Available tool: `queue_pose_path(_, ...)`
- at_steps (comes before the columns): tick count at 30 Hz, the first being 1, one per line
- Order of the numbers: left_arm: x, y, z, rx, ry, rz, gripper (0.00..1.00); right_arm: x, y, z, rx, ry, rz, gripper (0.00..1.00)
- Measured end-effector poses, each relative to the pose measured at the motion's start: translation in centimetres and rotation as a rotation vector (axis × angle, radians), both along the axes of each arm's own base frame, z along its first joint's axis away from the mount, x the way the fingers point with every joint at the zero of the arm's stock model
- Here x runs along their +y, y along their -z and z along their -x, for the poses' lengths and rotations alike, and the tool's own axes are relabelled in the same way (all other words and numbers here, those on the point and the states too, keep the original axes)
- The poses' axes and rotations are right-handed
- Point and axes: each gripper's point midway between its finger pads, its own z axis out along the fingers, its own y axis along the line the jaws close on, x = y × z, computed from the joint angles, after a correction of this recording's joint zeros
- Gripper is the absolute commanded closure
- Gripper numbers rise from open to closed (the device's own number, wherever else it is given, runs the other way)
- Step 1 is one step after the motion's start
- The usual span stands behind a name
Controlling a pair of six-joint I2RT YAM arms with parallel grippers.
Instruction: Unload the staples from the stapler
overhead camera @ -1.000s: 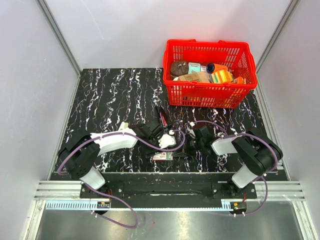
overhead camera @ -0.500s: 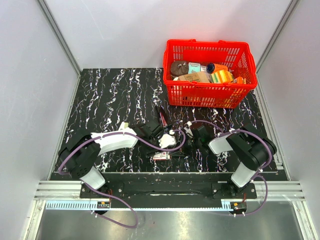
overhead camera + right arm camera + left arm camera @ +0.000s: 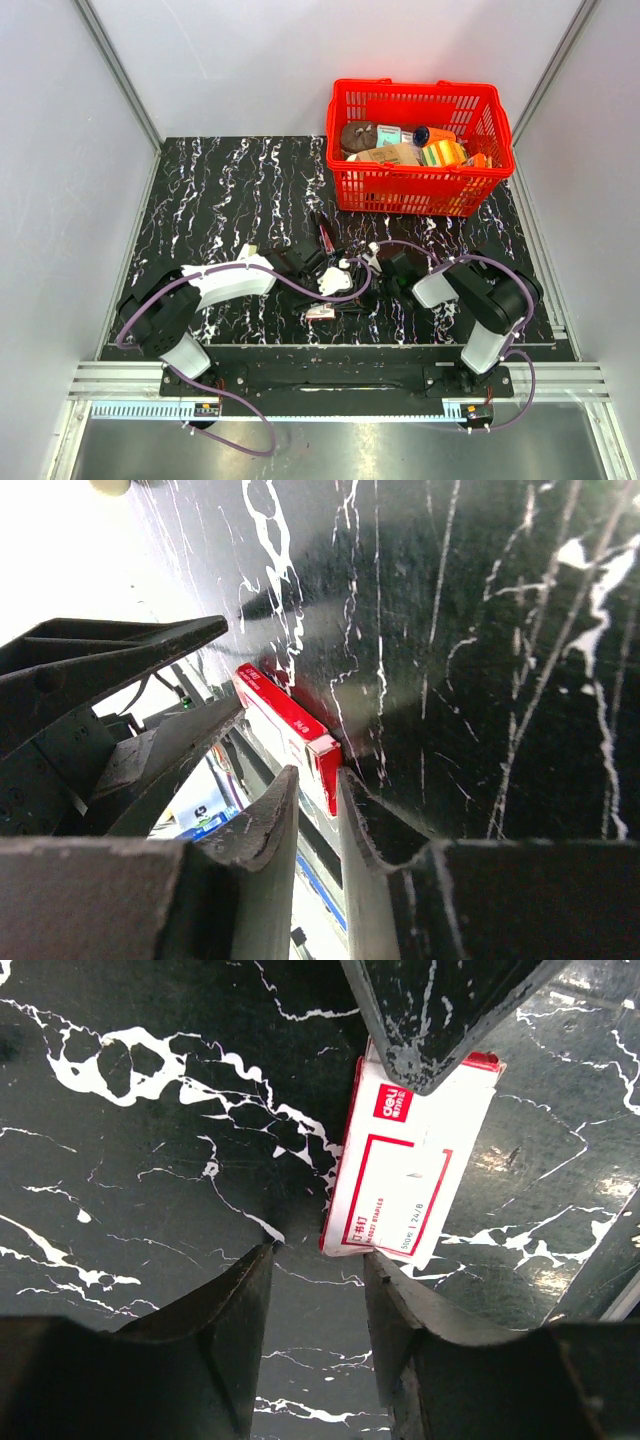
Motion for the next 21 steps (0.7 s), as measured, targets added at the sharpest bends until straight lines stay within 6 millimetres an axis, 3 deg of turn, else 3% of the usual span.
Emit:
queue_pose_path(12, 0.5, 0.1, 0.2, 0.009, -0.003, -0.025, 0.55, 0.9, 0.0, 0.0, -0.002, -0.015, -0.012, 0.72)
queue_pose_path(17, 0.5, 0.0, 0.0, 0.006, -0.013, -0.019, 0.48, 0.5, -0.2, 0.2, -0.008, -0.016, 0.015, 0.56)
queue_pose_path(21, 1.0, -0.9, -1.3, 0.018, -0.071, 0.003, 0.36, -0.9, -0.9, 0.3, -0.049, -0.013, 0.087, 0.40)
